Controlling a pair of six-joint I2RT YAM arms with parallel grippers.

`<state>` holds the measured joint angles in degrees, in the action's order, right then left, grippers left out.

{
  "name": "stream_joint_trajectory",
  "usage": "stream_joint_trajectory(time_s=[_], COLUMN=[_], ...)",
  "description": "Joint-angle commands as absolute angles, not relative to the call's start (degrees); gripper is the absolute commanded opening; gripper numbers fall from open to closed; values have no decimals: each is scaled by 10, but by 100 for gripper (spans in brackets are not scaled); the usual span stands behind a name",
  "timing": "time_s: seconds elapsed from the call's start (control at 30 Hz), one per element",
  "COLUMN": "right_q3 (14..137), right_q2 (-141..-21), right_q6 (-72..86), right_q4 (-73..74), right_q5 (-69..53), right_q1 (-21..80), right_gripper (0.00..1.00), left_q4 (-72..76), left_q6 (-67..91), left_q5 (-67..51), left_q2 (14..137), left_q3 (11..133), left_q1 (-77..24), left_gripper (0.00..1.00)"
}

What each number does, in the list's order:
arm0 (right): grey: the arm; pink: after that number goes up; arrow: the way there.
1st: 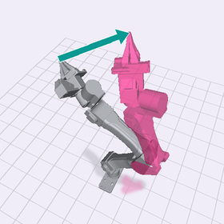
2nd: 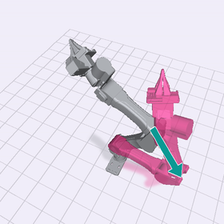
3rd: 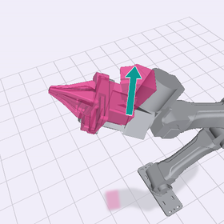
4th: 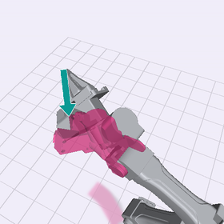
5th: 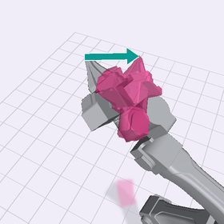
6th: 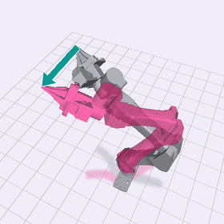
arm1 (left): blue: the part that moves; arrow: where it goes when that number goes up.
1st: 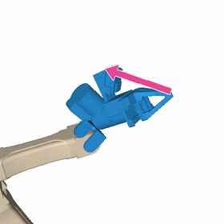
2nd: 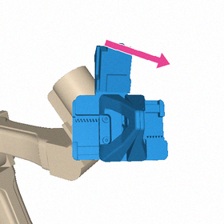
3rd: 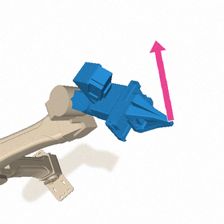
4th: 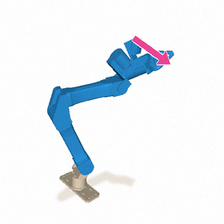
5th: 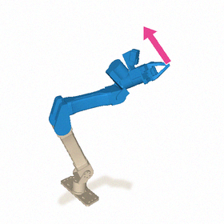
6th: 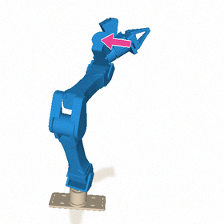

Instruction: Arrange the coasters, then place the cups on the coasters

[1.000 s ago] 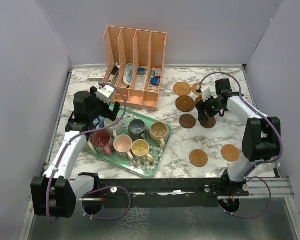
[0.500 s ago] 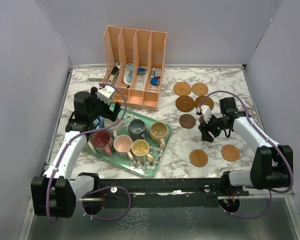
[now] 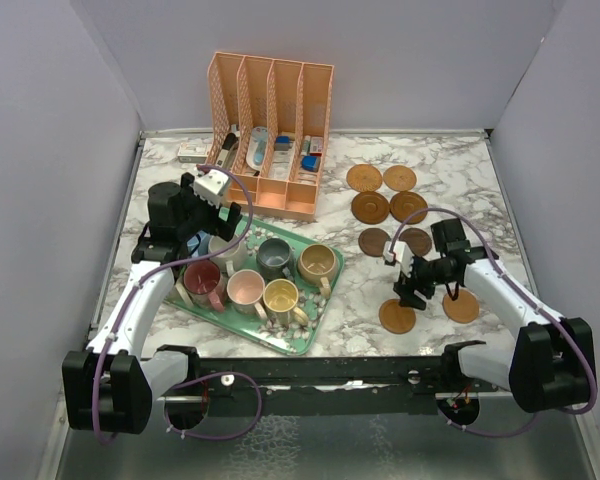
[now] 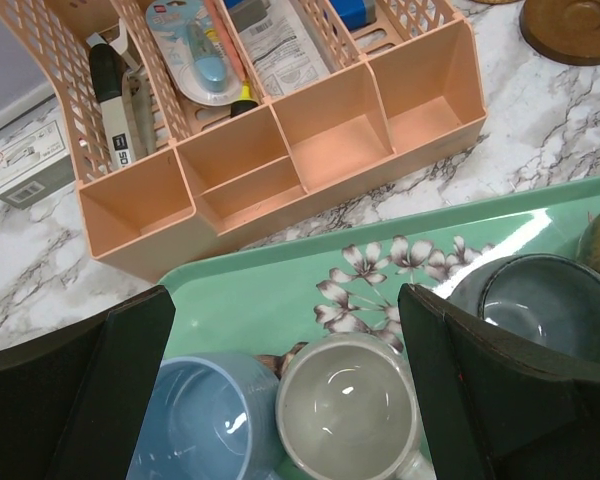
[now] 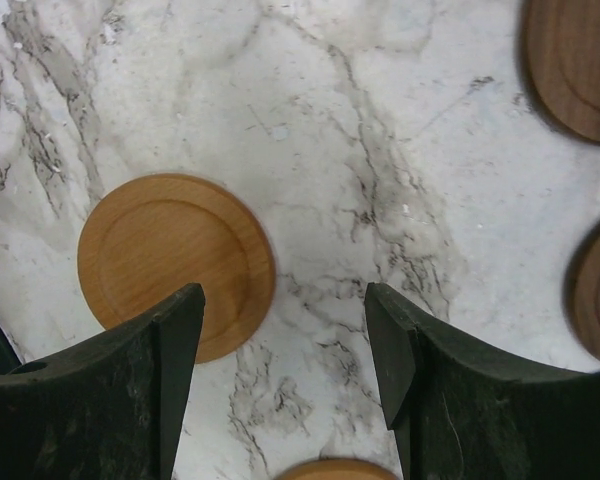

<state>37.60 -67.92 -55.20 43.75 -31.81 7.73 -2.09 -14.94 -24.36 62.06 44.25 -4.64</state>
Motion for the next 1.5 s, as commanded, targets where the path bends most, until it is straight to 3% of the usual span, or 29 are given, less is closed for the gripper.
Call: stream_joint_trajectory(time_s=[0.0, 0.53, 0.97, 1.47], right_q3=[356, 349, 425, 453], right_q2=[-678, -744, -858, -875], right_q6=[-569, -469, -424, -401], right_q4=[406, 258, 206, 185], right_q5=[-330, -239, -193, -158], right_q1=[104, 191, 199, 199], right_gripper=[67, 56, 52, 49], left_q4=[-4, 9, 2, -3], left_q6=[-157, -134, -132, -137], left_q5=[-219, -195, -205, -215], left_q2=[632, 637, 634, 636], left_q3=[467, 442, 446, 446], left_q1=[-49, -49, -49, -50], left_gripper=[99, 99, 99, 99])
